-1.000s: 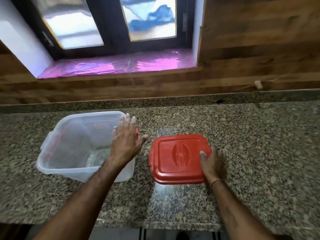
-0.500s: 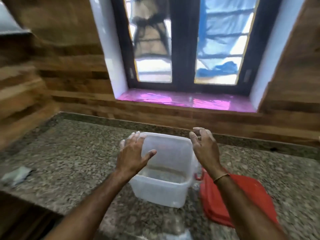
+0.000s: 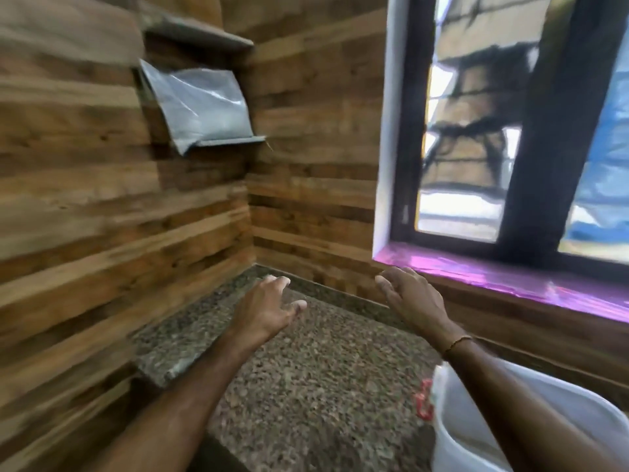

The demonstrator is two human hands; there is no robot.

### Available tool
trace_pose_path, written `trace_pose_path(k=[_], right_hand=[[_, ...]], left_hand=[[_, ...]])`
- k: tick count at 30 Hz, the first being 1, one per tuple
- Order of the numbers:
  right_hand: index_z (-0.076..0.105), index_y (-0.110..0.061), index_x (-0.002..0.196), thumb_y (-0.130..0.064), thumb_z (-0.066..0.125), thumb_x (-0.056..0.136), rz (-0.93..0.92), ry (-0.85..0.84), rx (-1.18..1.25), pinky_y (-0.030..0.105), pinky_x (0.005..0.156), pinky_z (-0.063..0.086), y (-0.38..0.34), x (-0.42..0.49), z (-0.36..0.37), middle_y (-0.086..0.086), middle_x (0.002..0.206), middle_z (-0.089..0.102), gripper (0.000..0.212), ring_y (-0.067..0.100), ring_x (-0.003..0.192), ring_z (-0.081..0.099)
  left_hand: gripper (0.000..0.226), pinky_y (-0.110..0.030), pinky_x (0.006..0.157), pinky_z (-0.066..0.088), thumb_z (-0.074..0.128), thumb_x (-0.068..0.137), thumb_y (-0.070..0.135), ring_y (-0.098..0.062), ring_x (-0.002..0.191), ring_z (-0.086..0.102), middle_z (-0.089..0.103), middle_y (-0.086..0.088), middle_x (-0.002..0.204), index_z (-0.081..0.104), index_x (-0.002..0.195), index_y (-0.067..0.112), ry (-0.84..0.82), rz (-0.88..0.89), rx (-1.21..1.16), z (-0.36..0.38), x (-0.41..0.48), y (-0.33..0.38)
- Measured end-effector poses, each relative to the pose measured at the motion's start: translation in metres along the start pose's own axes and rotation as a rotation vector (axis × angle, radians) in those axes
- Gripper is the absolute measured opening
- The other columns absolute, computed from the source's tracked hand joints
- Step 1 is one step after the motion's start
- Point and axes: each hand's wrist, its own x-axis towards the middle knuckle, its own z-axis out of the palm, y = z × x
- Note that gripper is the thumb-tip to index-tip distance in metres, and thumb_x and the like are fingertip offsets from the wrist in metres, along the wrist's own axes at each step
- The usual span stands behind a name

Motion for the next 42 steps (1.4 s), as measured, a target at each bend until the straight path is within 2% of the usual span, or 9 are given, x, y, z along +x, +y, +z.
trace_pose_path(k=[4,8,12,15,19,25,30,38,42], right_hand=[[0.056,-0.033,0.085,-0.056,0.045,0.101,-0.073,-0.014,0.022,0.034,0.068,0.049,-0.049,0.076,0.022,-0.012,0.087,0.06,0.03,0.015,0.08,0.061],[0.055,-0.037,0.088,-0.063,0.041,0.1,-0.162,0.031,0.067,0.021,0.059,0.034,-0.084,0.146,0.045,-0.017,0.087,0.059,0.031,-0.001,0.075,0.057],[0.056,-0.041,0.109,-0.059,0.04,0.103,-0.316,0.0,0.086,0.028,0.071,0.045,-0.143,0.238,0.048,-0.016,0.105,0.058,0.025,0.003,0.09,0.058],[0.055,-0.029,0.132,-0.055,0.044,0.104,-0.397,0.004,0.131,0.038,0.091,0.055,-0.197,0.295,0.046,-0.008,0.122,0.058,0.041,0.013,0.105,0.062],[0.058,-0.023,0.132,-0.053,0.049,0.103,-0.447,0.08,0.136,0.043,0.092,0.058,-0.259,0.371,0.034,0.001,0.125,0.064,0.043,0.018,0.105,0.064],[0.059,-0.013,0.134,-0.041,0.06,0.101,-0.455,0.175,0.107,0.039,0.094,0.056,-0.33,0.486,0.03,0.008,0.127,0.066,0.044,0.024,0.11,0.065],[0.064,-0.017,0.13,-0.031,0.073,0.094,-0.495,0.208,0.023,0.042,0.093,0.059,-0.379,0.573,0.049,0.006,0.123,0.071,0.039,0.023,0.106,0.069],[0.043,-0.019,0.154,-0.024,0.074,0.094,-0.567,0.209,-0.043,0.038,0.11,0.048,-0.445,0.681,0.083,0.008,0.152,0.052,0.067,0.026,0.136,0.053],[0.024,-0.022,0.163,-0.016,0.067,0.099,-0.593,0.148,-0.083,0.041,0.12,0.038,-0.47,0.721,0.109,0.01,0.161,0.041,0.078,0.03,0.143,0.045]], left_hand=[[0.065,-0.04,0.096,0.054,0.06,0.091,0.068,-0.021,0.123,0.061,0.062,0.0,0.138,0.059,0.138,0.023,0.093,-0.027,0.003,-0.036,0.049,-0.052],[0.07,-0.032,0.101,0.048,0.063,0.09,0.066,-0.018,0.133,0.057,0.056,0.004,0.149,0.055,0.146,0.027,0.169,-0.075,-0.101,-0.072,0.1,-0.092],[0.069,-0.036,0.105,0.048,0.06,0.089,0.069,-0.017,0.136,0.055,0.055,0.008,0.151,0.051,0.148,0.033,0.296,-0.086,-0.058,-0.128,0.157,-0.126],[0.068,-0.04,0.106,0.05,0.06,0.09,0.069,-0.018,0.135,0.055,0.056,0.005,0.15,0.053,0.146,0.031,0.378,-0.091,-0.016,-0.179,0.197,-0.151],[0.066,-0.038,0.099,0.054,0.065,0.091,0.063,-0.022,0.124,0.062,0.061,-0.003,0.144,0.056,0.143,0.023,0.441,-0.105,-0.024,-0.242,0.26,-0.174],[0.07,-0.046,0.105,0.052,0.067,0.091,0.06,-0.027,0.132,0.057,0.057,-0.004,0.15,0.052,0.147,0.021,0.56,-0.082,0.035,-0.318,0.363,-0.218],[0.068,-0.049,0.11,0.044,0.064,0.094,0.058,-0.032,0.137,0.048,0.053,-0.01,0.15,0.049,0.148,0.019,0.623,-0.114,0.186,-0.364,0.445,-0.263],[0.043,-0.045,0.1,0.051,0.076,0.09,0.05,-0.025,0.104,0.064,0.065,-0.004,0.108,0.062,0.114,0.017,0.6,-0.161,0.336,-0.386,0.521,-0.297],[0.045,-0.043,0.095,0.055,0.083,0.084,0.044,-0.027,0.105,0.066,0.068,-0.006,0.111,0.063,0.112,0.015,0.568,-0.117,0.276,-0.387,0.554,-0.313]])
